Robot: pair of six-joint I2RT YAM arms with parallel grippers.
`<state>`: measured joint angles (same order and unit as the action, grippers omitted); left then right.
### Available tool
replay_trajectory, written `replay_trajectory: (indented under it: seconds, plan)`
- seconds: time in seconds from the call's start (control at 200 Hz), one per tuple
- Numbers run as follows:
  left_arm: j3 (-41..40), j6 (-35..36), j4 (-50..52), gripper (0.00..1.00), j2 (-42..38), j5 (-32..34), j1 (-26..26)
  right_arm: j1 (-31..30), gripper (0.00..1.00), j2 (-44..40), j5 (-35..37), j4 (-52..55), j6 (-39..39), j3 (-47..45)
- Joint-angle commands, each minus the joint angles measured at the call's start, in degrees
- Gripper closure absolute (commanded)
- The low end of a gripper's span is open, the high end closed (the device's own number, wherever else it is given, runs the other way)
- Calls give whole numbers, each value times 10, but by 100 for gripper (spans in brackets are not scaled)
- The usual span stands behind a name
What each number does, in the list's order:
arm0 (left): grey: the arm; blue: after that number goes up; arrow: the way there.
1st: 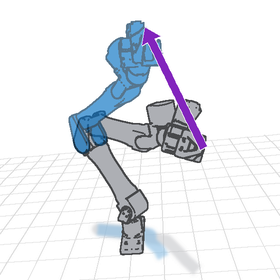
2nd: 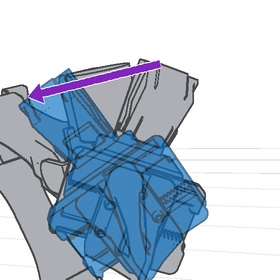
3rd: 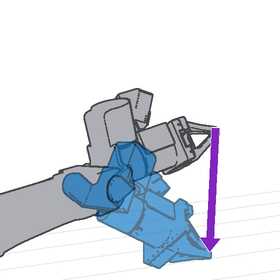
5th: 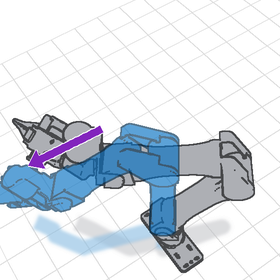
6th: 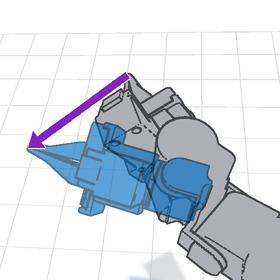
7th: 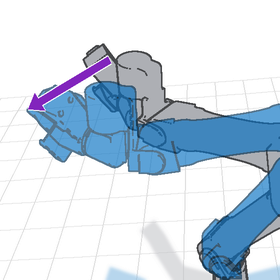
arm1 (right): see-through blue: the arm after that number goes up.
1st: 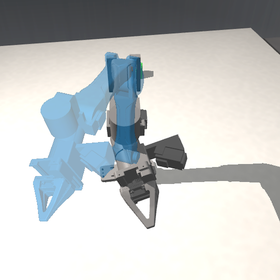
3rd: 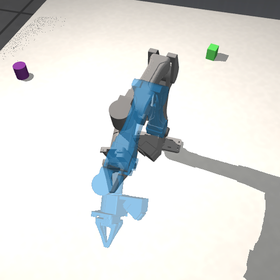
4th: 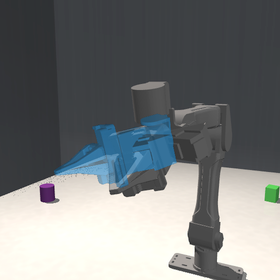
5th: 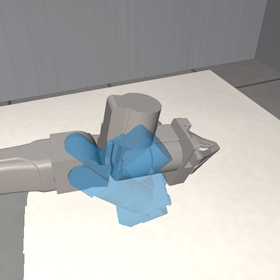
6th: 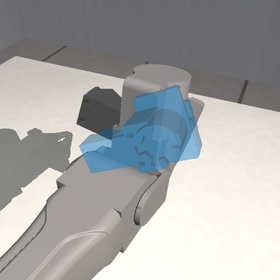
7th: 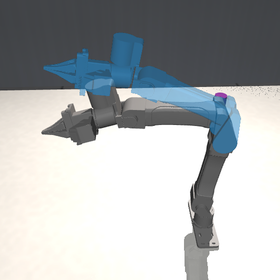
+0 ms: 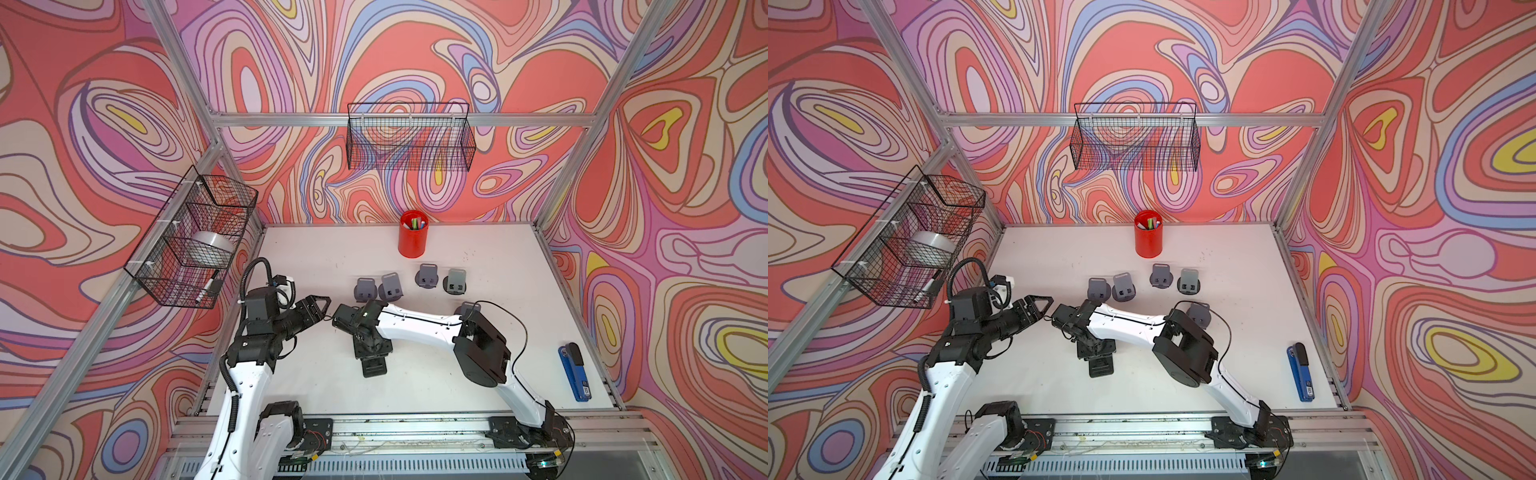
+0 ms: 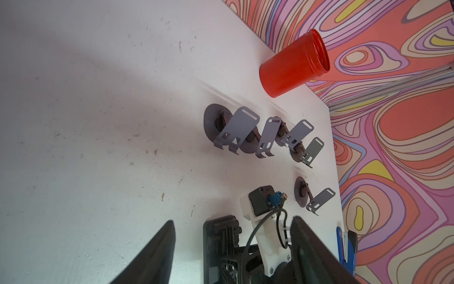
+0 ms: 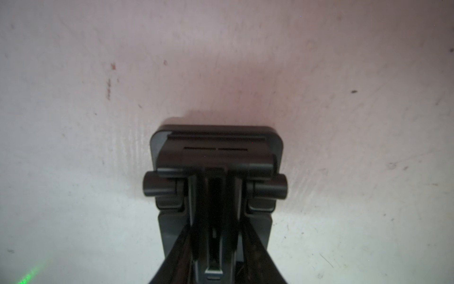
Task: Open the phone stand
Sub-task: Pick up the phone stand at the center of the board.
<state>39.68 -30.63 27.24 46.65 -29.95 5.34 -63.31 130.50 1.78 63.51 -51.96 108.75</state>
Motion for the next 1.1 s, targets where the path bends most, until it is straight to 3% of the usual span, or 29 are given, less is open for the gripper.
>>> replay_trajectory:
  seconds: [0.0, 0.2, 0.301, 0.491, 0.616, 0.761, 0.917, 1.097]
  plan:
    - [-4, 14, 9, 30, 4, -1, 5, 11, 65, 12, -1, -14, 2, -14]
    - [-4, 22, 24, 30, 3, 10, 9, 13, 67, 34, -20, -20, 2, -17]
    - [-5, 27, 34, 28, -1, 16, 13, 13, 83, 40, -20, -17, 2, -19]
    - [-4, 30, 39, 28, 3, 14, 16, 15, 100, 21, -1, -20, 4, -30]
    - [-14, 20, 22, 27, 9, -8, 17, 24, 100, -7, 6, -24, 14, -38]
    - [-60, -19, -69, 27, -6, -102, 17, 40, 100, -58, 1, -43, 37, -69]
    - [-96, -50, -117, 26, -23, -150, 13, 63, 100, -125, -34, -100, 56, -132]
    - [-132, -71, -170, 24, -22, -149, -31, 92, 100, -186, -76, -162, 71, -198]
